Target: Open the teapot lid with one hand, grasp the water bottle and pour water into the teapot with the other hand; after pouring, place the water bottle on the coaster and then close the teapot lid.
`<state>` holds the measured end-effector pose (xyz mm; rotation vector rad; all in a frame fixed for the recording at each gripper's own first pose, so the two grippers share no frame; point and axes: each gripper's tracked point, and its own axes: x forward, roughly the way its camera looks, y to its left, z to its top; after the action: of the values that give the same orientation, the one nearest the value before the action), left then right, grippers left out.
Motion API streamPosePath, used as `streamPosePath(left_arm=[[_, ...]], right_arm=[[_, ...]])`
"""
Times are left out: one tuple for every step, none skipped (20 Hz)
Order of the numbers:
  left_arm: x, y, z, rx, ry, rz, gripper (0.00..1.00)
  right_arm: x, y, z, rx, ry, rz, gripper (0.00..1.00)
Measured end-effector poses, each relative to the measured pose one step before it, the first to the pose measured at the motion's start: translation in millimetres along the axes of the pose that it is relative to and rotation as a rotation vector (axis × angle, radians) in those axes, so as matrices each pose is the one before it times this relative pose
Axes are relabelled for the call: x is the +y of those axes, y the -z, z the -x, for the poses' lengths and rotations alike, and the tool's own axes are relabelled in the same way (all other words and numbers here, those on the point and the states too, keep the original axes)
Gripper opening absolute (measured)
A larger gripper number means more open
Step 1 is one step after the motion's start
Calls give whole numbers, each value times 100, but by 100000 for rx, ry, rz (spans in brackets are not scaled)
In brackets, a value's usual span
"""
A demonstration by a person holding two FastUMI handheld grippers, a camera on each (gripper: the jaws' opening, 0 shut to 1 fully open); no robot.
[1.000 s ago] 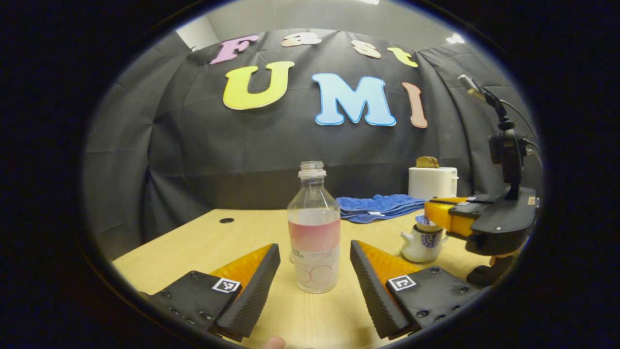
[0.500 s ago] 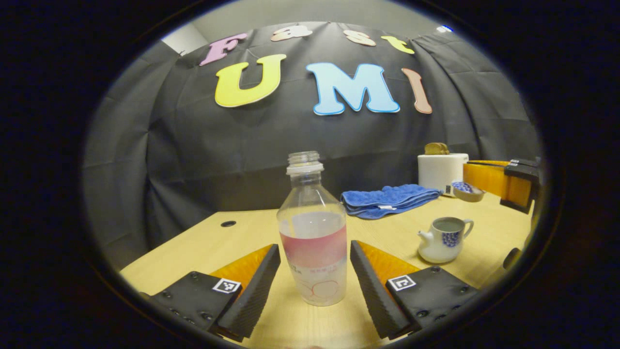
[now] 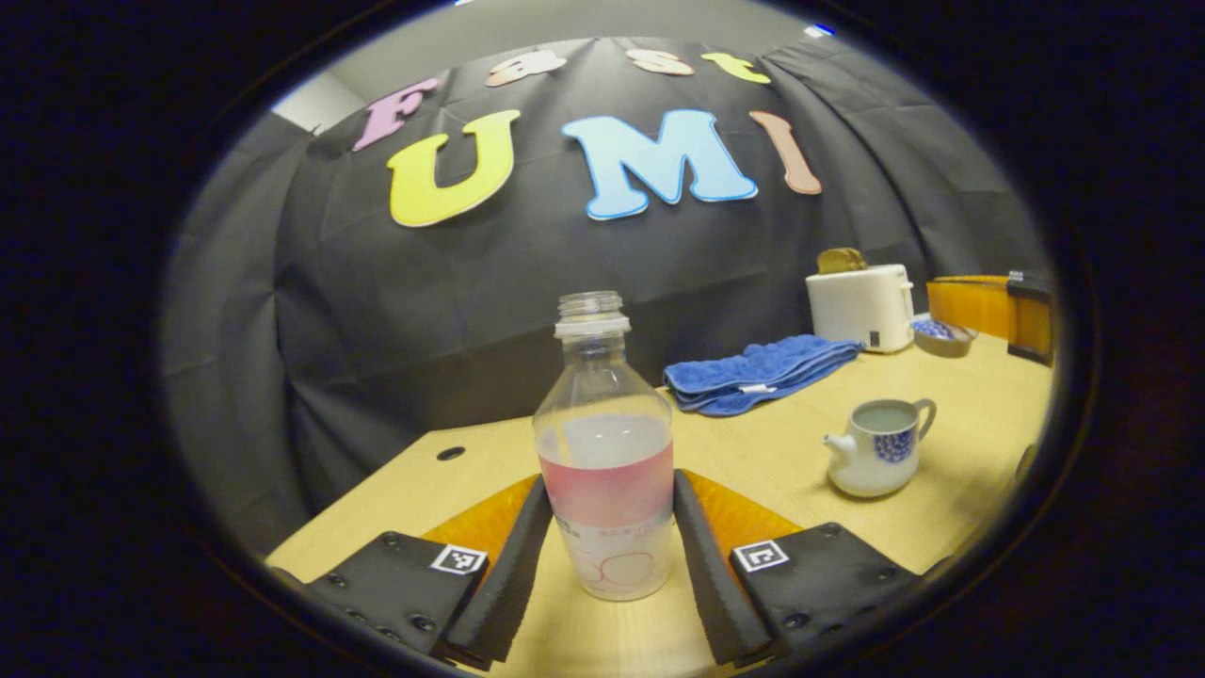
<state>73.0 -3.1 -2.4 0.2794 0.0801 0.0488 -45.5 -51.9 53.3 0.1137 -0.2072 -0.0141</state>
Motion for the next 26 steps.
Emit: streamPosePath(left_arm=[[55, -420, -95, -339, 88, -4322, 85], [279, -417, -312, -564, -318, -4967, 85], [157, -593, -200, -709, -225, -5622, 85], [240, -335, -10, -840, -562, -5851, 86], [202, -648, -153, -886, -407, -6143, 86], [145, -657, 15, -921, -321, -5726, 86], [79, -594, -147, -872, -2, -5130, 86], [-8, -497, -95, -1042, 65, -4709, 86], [-6, -648, -169, -774, 50, -4762, 86], [-10, -435, -135, -649, 220, -4564, 86], [-135, -462, -125, -489, 592, -4353, 87], [-115, -372, -111, -377, 377, -4073, 86], [-92, -471, -192, -487, 299, -3948, 86], [108, -282, 73, -396, 100, -3502, 87], [-187, -489, -123, -382, 510, -3376, 86], [-80, -294, -83, -202, 196, -3252, 87], [-135, -388, -214, -315, 396, -3509, 86], [3, -279, -60, -27, 220, -2975, 86], [-161, -486, -175, -371, 563, -3307, 87], [-316, -255, -53, -347, 427, -3055, 87], [-141, -420, -73, -411, 683, -3117, 86], [-111, -390, -226, -323, 435, -2901, 86], [-61, -339, -192, -518, 548, -2883, 86], [-114, -412, 11, -419, 187, -2846, 86], [65, -369, -25, -249, -161, -3101, 86], [213, -207, -73, -514, -252, -2861, 86]], right_arm=[[-318, -24, 140, -43, 252, -822, 6], [-382, 152, 144, -32, 385, -699, 6], [-369, -41, 118, -36, 591, -595, 6], [-400, 50, 140, -1, 403, -598, 6], [-351, -16, 92, -9, 446, -598, 6], [-415, 120, 112, 97, 490, -554, 6], [-424, -71, 145, -179, 399, -575, 6], [-439, 69, 163, -133, 615, -399, 6], [-406, 125, 114, -73, 536, -300, 6], [-500, 47, 150, 22, 591, -339, 6], [-418, 127, 174, 61, 565, -204, 6], [-426, 42, 94, -77, 509, -315, 6], [-349, 164, 126, 125, 550, -107, 6], [-303, -6, 64, 2, 432, -170, 6], [-305, 152, 144, 21, 160, -250, 6], [-208, 10, 96, -20, 152, -309, 6], [-281, -39, 52, 103, 231, -330, 6], [-165, 86, 62, -14, 183, -431, 6], [-173, 28, 142, -159, 126, -351, 6], [-210, 84, 98, -86, 256, -34, 6], [-268, 140, 133, 70, 397, -108, 6], [-283, 69, 116, 106, 356, -385, 6], [-339, 19, 65, -44, 366, -507, 6], [-347, 182, 158, -13, 470, -257, 6], [-248, 166, 18, 281, 564, -200, 6], [-182, -109, 38, -249, 279, -380, 6]])
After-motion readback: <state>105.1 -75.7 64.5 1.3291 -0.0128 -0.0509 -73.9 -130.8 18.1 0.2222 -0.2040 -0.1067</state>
